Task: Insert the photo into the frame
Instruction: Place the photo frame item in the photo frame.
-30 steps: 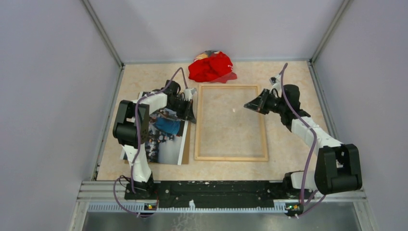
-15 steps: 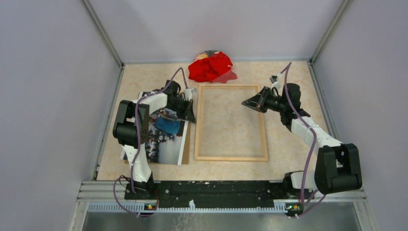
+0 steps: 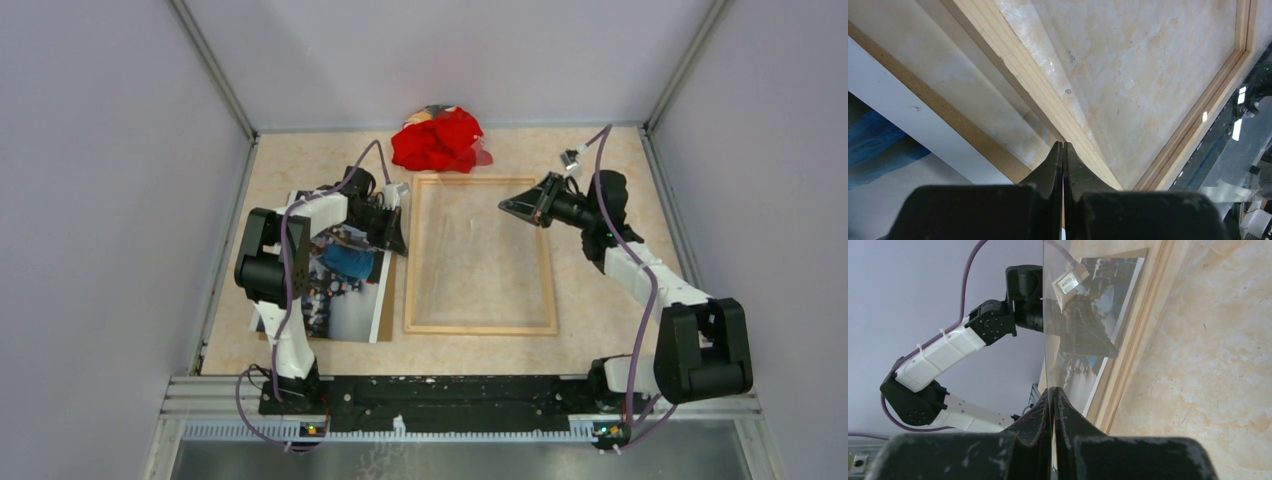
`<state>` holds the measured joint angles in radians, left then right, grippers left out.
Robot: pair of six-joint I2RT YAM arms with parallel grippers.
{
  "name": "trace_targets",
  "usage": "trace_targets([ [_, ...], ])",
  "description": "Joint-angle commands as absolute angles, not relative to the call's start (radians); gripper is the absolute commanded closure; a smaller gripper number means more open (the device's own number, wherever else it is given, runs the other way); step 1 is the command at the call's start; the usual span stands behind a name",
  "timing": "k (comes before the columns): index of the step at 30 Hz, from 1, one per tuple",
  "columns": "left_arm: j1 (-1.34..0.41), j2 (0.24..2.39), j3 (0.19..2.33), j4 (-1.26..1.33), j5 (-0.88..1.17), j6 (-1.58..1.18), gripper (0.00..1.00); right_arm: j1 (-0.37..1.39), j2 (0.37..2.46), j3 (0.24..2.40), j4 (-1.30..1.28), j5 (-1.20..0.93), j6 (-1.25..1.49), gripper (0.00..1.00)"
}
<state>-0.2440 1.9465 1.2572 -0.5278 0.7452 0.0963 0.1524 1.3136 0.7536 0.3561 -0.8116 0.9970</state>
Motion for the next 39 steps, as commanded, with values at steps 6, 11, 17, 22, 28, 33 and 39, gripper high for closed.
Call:
trace_targets([
  [6, -0.249, 1.939, 1.282, -0.517, 0.766, 0.103, 1.0, 0.2, 1.322, 0.792, 0.482, -0.832, 1.022, 1.0],
  [11, -0.249, 1.933, 1.284, -0.52, 0.764, 0.105, 1.0, 0.212, 1.329, 0.803, 0.456, -0.832, 0.973, 1.0],
  [17, -0.249, 1.933, 1.278, -0.521, 0.762, 0.105, 1.0, 0.212, 1.329, 0.832, 0.347, -0.843, 0.838, 1.0],
  [22, -0.249, 1.932, 1.28, -0.523, 0.76, 0.107, 1.0, 0.212, 1.343, 0.854, 0.234, -0.842, 0.744, 1.0],
  [28, -0.249, 1.934, 1.287, -0.53, 0.756, 0.109, 1.0, 0.212, 1.357, 0.885, 0.094, -0.833, 0.631, 1.0],
  [33, -0.249, 1.936, 1.289, -0.531, 0.758, 0.108, 1.0, 0.226, 1.324, 0.908, 0.077, -0.845, 0.602, 1.0],
  [39, -0.249, 1.937, 1.294, -0.531, 0.758, 0.105, 1.0, 0.253, 1.31, 0.965, 0.004, -0.836, 0.539, 1.0],
])
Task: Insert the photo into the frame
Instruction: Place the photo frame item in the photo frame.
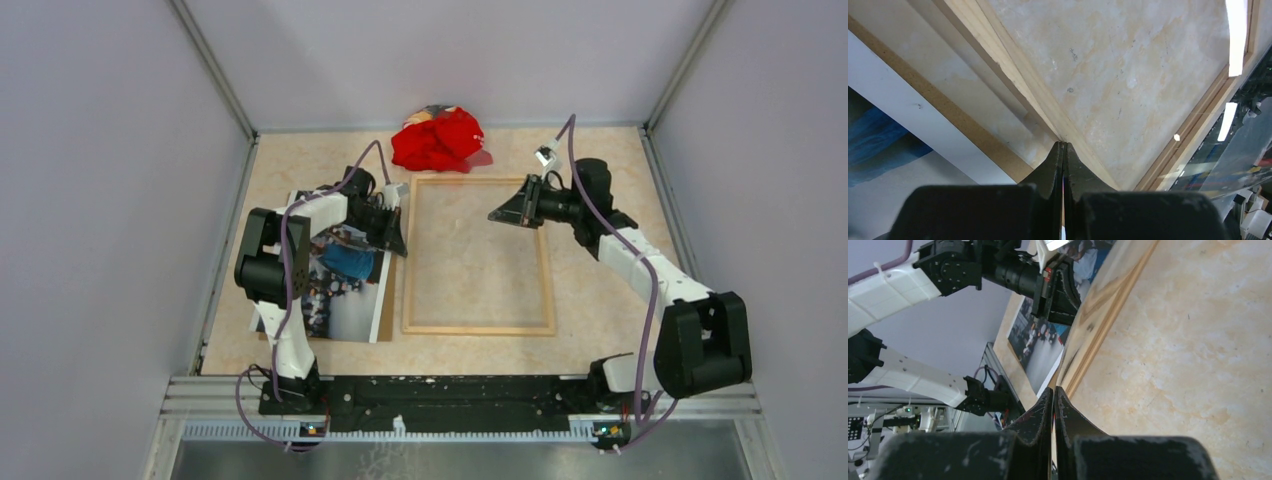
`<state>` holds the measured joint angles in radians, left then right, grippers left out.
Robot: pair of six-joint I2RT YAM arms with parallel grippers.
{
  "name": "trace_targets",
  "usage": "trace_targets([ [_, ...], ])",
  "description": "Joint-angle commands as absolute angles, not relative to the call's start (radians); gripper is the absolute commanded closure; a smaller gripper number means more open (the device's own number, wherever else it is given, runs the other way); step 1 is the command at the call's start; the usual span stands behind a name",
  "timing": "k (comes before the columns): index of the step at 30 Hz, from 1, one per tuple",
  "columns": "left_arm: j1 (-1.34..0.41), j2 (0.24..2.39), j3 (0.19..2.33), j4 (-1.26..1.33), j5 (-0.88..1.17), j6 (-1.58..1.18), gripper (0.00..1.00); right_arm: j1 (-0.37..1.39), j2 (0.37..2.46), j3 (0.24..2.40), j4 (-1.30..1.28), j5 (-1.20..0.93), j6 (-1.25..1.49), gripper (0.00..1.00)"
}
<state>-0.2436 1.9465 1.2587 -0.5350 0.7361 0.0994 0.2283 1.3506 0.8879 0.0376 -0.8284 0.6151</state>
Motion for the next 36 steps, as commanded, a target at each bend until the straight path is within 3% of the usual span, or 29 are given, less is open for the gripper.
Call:
trace_targets([
  [1, -0.249, 1.937, 1.295, -0.531, 0.759, 0.106, 1.0, 0.253, 1.315, 0.968, -0.011, -0.827, 0.531, 1.0],
  [23, -0.247, 1.937, 1.332, -0.569, 0.752, 0.12, 1.0, 0.167, 1.429, 0.956, -0.179, -0.705, 0.459, 1.0],
  [30, -0.244, 1.924, 1.377, -0.603, 0.737, 0.136, 0.87, 0.16, 1.436, 0.939, -0.19, -0.658, 0.433, 1.0],
  [36, -0.242, 1.926, 1.381, -0.614, 0.715, 0.146, 0.85, 0.147, 1.435, 0.907, -0.147, -0.65, 0.445, 1.0],
])
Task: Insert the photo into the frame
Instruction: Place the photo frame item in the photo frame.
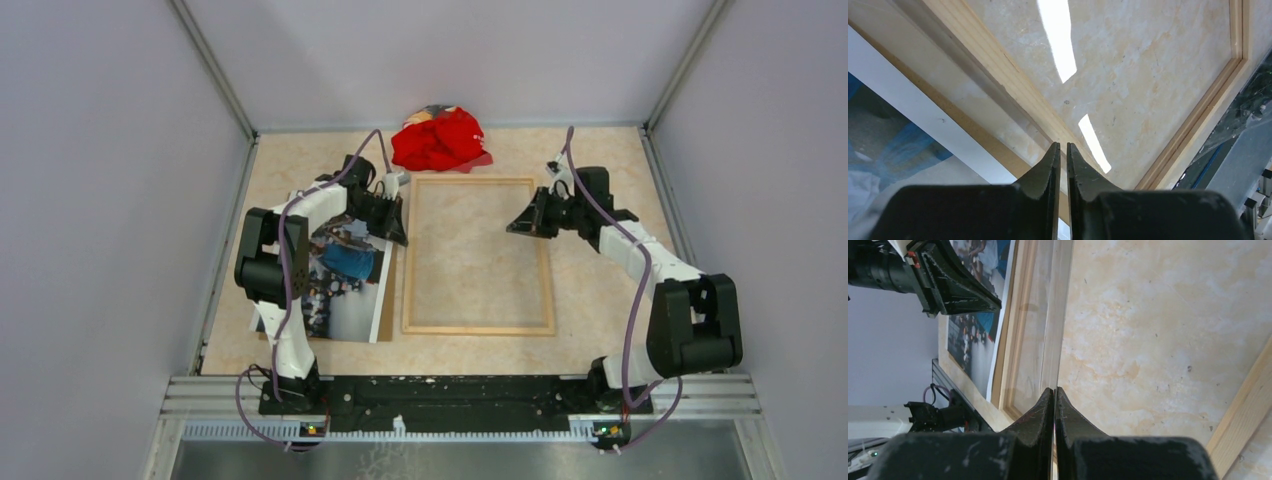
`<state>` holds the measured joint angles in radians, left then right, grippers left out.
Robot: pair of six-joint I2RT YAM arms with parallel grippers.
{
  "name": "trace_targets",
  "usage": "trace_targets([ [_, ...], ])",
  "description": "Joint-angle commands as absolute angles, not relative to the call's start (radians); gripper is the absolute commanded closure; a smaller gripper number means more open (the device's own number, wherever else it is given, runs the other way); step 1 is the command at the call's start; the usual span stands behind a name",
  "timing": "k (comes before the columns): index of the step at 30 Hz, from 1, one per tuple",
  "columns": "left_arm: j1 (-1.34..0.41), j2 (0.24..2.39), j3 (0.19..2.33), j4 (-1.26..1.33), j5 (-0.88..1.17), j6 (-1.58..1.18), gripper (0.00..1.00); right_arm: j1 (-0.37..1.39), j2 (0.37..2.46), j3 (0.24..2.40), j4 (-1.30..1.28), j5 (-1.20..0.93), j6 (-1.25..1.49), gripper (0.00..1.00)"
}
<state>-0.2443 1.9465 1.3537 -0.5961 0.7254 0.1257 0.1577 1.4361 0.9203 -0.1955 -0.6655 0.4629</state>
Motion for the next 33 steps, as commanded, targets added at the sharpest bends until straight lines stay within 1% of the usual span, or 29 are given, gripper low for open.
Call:
trace_targets([
  [1, -0.242, 1.927, 1.378, -0.614, 0.711, 0.149, 0.85, 0.147, 1.435, 0.905, -0.144, -0.647, 0.444, 1.0],
  [20, -0.242, 1.94, 1.36, -0.605, 0.712, 0.144, 0.9, 0.1, 1.447, 0.828, -0.052, -0.62, 0.494, 1.0],
  [27, -0.245, 1.964, 1.334, -0.587, 0.718, 0.143, 0.91, 0.098, 1.447, 0.799, -0.006, -0.647, 0.514, 1.0],
  [33, -0.253, 2.0, 1.327, -0.571, 0.723, 0.138, 0.93, 0.099, 1.395, 0.748, 0.151, -0.721, 0.554, 1.0],
])
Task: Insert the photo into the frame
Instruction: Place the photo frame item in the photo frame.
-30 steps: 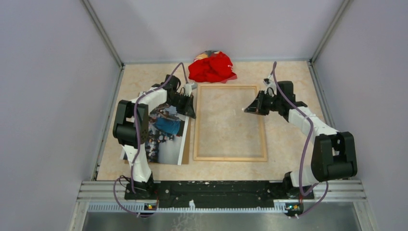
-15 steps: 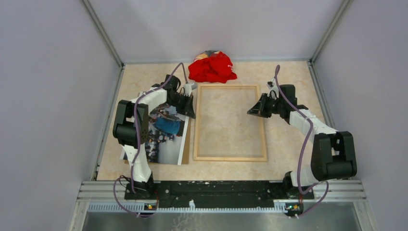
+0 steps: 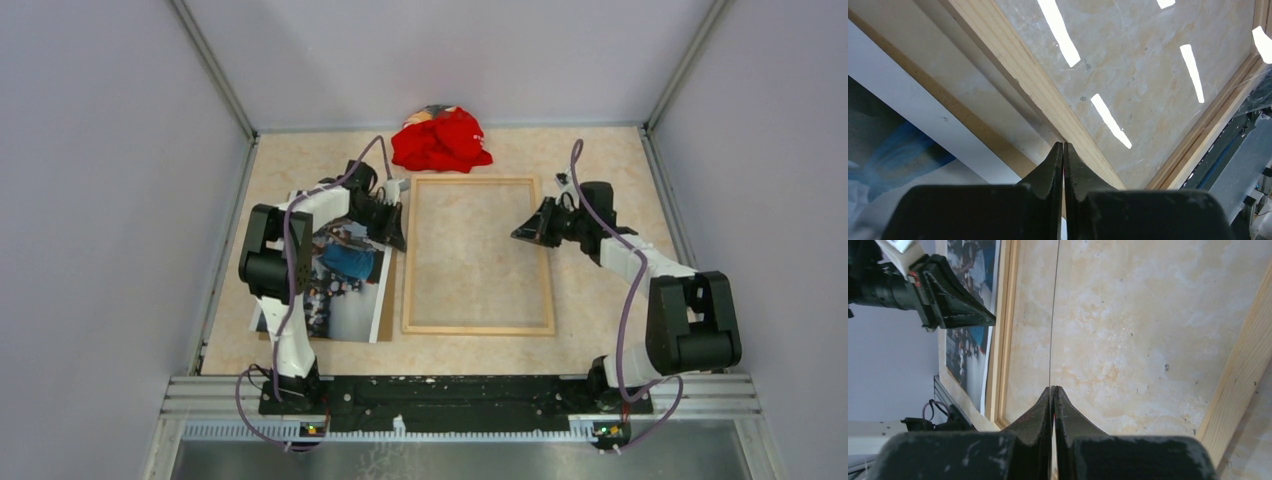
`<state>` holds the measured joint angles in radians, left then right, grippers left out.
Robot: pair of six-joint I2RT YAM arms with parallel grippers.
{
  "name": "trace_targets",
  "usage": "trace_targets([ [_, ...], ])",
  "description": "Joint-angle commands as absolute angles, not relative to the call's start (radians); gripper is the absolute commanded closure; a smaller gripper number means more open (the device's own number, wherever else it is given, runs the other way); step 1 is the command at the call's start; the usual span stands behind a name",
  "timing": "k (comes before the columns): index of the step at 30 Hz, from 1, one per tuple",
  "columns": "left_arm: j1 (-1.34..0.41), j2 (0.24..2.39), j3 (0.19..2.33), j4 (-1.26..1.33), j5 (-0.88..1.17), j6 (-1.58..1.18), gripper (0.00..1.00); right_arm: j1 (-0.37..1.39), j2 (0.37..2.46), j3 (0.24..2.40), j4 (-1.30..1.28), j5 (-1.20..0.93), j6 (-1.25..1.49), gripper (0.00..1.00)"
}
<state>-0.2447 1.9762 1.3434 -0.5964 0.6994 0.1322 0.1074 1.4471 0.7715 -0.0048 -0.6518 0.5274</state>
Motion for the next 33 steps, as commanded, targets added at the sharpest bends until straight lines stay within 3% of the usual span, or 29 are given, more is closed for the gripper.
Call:
trace_targets([
  [1, -0.254, 2.004, 1.326, -0.569, 0.725, 0.138, 0.93, 0.099, 1.385, 0.742, 0.173, -0.734, 0.56, 1.0],
  [33, -0.264, 2.013, 1.339, -0.576, 0.724, 0.13, 0.98, 0.118, 1.336, 0.661, 0.542, -0.866, 0.737, 1.0],
])
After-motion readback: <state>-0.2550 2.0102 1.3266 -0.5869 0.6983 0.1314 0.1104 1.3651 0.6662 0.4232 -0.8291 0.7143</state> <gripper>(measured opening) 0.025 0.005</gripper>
